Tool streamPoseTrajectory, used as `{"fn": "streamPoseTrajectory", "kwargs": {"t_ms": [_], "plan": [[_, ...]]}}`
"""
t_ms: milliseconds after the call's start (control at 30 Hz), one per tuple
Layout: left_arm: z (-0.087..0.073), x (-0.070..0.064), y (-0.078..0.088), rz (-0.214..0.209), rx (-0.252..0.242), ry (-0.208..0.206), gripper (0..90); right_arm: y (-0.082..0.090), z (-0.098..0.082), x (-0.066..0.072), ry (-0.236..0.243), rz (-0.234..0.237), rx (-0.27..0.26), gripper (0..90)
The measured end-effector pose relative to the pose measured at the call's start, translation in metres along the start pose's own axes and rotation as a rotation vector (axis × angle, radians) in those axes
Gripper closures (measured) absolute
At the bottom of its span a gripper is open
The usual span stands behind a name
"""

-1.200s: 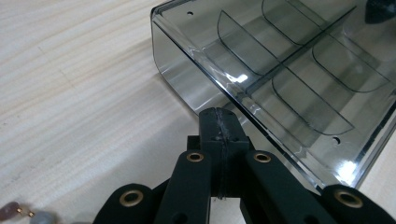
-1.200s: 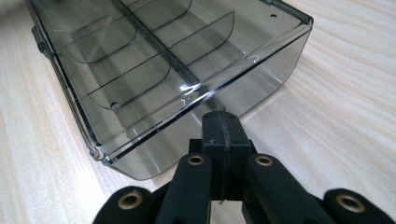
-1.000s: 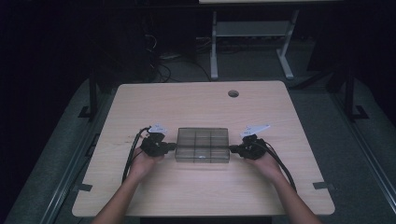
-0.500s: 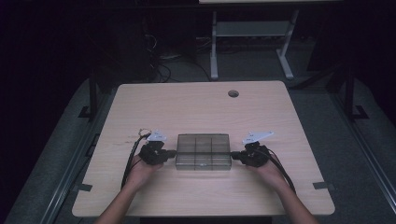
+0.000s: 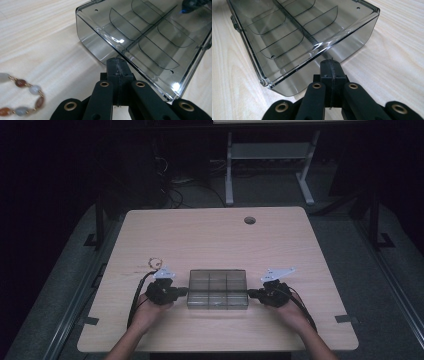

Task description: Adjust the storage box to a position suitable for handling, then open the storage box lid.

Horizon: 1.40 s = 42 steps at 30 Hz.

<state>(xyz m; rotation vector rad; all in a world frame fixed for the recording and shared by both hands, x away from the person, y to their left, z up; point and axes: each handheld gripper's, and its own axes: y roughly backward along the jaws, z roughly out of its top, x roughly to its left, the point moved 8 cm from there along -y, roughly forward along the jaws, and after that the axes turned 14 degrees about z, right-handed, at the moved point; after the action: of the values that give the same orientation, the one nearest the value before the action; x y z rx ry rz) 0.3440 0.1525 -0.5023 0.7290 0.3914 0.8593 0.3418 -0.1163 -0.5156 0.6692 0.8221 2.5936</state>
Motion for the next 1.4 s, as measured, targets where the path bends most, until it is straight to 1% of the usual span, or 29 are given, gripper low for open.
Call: {"fn": "streamPoseTrajectory", "kwargs": {"t_ms": [33,67,100,133,233,267,333,367,467,533,600,633,667,700,733,767,833,867,900,933,967,1000,1033,1100,1133,1200,1300,1333,1400], "plan": [[0.0,0.0,0.0,0.0,0.0,0.0,90.0,0.0,-0.001,0.001,0.003,-0.004,0.0,90.0],[-0.003,-0.003,0.003,-0.006,0.004,-0.012,90.0,0.001,-0.002,0.003,0.0,-0.007,0.003,90.0],[-0.004,-0.005,0.004,-0.007,0.004,-0.015,90.0,0.001,-0.003,0.003,-0.001,-0.008,0.001,90.0],[-0.005,-0.007,0.005,-0.009,-0.002,-0.005,90.0,0.002,-0.004,0.004,0.009,-0.006,0.0,90.0],[-0.009,-0.01,0.008,-0.015,0.003,-0.015,90.0,0.003,-0.006,0.007,-0.001,-0.004,0.0,90.0],[-0.01,-0.013,0.01,-0.019,0.0,-0.009,90.0,0.004,-0.007,0.009,-0.003,-0.003,0.0,90.0],[-0.014,-0.016,0.014,-0.024,0.001,-0.014,90.0,0.005,-0.011,0.017,-0.004,0.004,0.003,90.0],[-0.016,-0.016,0.015,-0.023,0.0,-0.02,90.0,0.005,-0.013,0.018,0.005,0.007,0.002,90.0],[-0.018,-0.019,0.017,-0.031,0.001,-0.014,90.0,0.006,-0.016,0.024,0.0,0.014,0.002,90.0],[-0.02,-0.021,0.019,-0.034,0.001,-0.015,90.0,0.007,-0.019,0.028,0.015,0.019,0.001,90.0],[-0.022,-0.024,0.021,-0.036,0.001,-0.018,90.0,0.009,-0.023,0.034,0.009,0.019,0.005,90.0],[-0.022,-0.025,0.021,-0.038,0.006,-0.027,90.0,0.01,-0.024,0.035,0.019,0.02,0.002,90.0],[-0.022,-0.027,0.021,-0.039,0.002,-0.02,90.0,0.011,-0.025,0.036,0.022,0.017,0.001,90.0],[-0.023,-0.028,0.021,-0.042,0.004,-0.021,90.0,0.012,-0.027,0.038,0.009,0.018,0.001,90.0],[-0.023,-0.029,0.022,-0.044,0.009,-0.03,90.0,0.013,-0.028,0.037,0.021,0.019,0.0,90.0],[-0.023,-0.032,0.022,-0.046,0.004,-0.022,90.0,0.014,-0.028,0.038,0.008,0.016,0.001,90.0],[-0.025,-0.035,0.023,-0.051,0.006,-0.028,90.0,0.016,-0.031,0.039,-0.002,0.019,0.003,90.0],[-0.026,-0.035,0.024,-0.05,0.008,-0.037,90.0,0.017,-0.032,0.04,-0.002,0.02,0.002,90.0],[-0.026,-0.037,0.024,-0.051,0.003,-0.032,90.0,0.017,-0.033,0.041,-0.003,0.019,0.002,90.0],[-0.026,-0.037,0.024,-0.049,0.004,-0.039,90.0,0.018,-0.034,0.041,0.007,0.019,-0.001,90.0],[-0.026,-0.037,0.024,-0.048,0.005,-0.042,90.0,0.018,-0.035,0.043,0.0,0.023,0.003,90.0],[-0.026,-0.037,0.024,-0.047,0.004,-0.043,90.0,0.018,-0.035,0.043,0.008,0.019,0.002,90.0],[-0.027,-0.037,0.024,-0.047,0.003,-0.043,90.0,0.019,-0.035,0.044,0.008,0.015,0.005,90.0],[-0.027,-0.037,0.024,-0.055,-0.001,-0.03,90.0,0.019,-0.035,0.044,0.012,0.017,0.005,90.0],[-0.026,-0.037,0.025,-0.06,-0.003,-0.02,90.0,0.019,-0.035,0.043,0.023,0.02,0.002,90.0],[-0.026,-0.037,0.026,-0.06,-0.007,-0.029,90.0,0.02,-0.035,0.044,0.014,0.033,-0.006,90.0],[-0.028,-0.036,0.031,-0.054,-0.01,-0.046,90.0,0.023,-0.036,0.044,0.02,0.034,-0.013,90.0],[-0.029,-0.036,0.032,-0.052,-0.012,-0.053,90.0,0.024,-0.037,0.045,0.011,0.039,-0.014,90.0],[-0.033,-0.037,0.036,-0.053,-0.014,-0.06,90.0,0.028,-0.039,0.046,0.018,0.044,-0.019,90.0]]}}
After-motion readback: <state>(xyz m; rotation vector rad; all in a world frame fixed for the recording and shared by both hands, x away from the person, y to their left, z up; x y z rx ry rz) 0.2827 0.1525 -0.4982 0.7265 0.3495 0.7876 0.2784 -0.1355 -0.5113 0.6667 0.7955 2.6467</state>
